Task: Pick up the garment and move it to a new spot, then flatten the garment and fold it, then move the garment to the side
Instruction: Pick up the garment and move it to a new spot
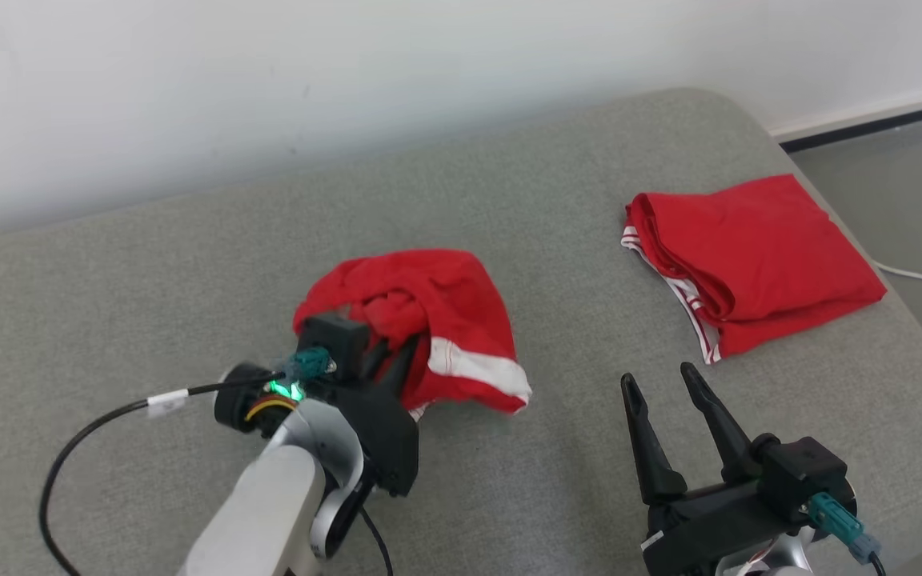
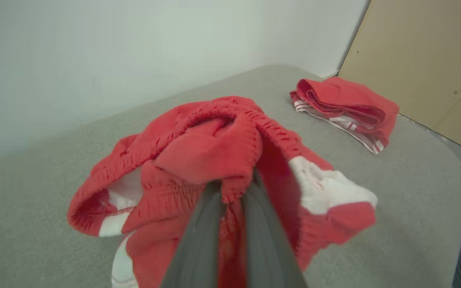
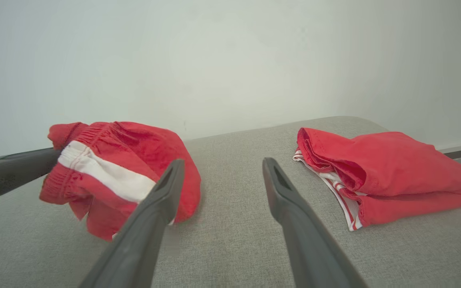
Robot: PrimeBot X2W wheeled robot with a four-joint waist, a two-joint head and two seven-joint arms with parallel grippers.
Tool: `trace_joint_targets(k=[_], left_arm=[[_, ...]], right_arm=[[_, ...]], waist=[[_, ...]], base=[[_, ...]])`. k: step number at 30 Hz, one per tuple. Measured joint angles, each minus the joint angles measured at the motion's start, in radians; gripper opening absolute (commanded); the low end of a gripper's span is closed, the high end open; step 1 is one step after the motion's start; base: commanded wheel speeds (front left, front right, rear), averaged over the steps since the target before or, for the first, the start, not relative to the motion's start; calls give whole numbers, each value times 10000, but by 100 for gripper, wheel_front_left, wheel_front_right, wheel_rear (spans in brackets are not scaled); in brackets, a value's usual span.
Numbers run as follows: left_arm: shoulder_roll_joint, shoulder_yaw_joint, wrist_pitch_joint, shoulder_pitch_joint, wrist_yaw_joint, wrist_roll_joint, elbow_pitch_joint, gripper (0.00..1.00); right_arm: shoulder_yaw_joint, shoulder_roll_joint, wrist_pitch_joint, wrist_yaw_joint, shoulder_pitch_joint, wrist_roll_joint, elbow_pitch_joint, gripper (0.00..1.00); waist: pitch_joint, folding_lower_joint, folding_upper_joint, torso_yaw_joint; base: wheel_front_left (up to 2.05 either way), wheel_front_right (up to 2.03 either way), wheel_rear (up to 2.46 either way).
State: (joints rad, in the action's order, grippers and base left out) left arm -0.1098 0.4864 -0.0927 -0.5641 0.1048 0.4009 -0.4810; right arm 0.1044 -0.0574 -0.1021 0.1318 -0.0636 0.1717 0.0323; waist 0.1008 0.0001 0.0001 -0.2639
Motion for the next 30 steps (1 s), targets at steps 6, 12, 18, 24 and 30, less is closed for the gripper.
trace_joint_targets(k=[6,12,18,24,30], left_arm=[[261,136,244,-108,-4,240,-1647,100],[422,-134,527,-71,71,1030,-1985,100],[247,-535,1684,557,82,1373,-1444,100],[-82,-970,2732,1558,-109,1549,-813,100],[-393,-1549,3475,2564,-713,1243,606,100]], right_arm=[[21,19,-117,0,-109,40,234,100],[-15,35,-125,0,-145,29,341,100],[-207,40,-107,0,81,25,426,100],[-435,42,10,0,260,-38,380,100],[-727,27,50,0,556,-61,261,100]], waist=[[186,0,0,110],[99,0,0,440],[-125,-1,0,935],[-489,-1,-1,1366],[-786,-3,-1,1786]], base=[[0,0,0],[0,0,0],[0,0,0],[0,0,0],[0,0,0]])
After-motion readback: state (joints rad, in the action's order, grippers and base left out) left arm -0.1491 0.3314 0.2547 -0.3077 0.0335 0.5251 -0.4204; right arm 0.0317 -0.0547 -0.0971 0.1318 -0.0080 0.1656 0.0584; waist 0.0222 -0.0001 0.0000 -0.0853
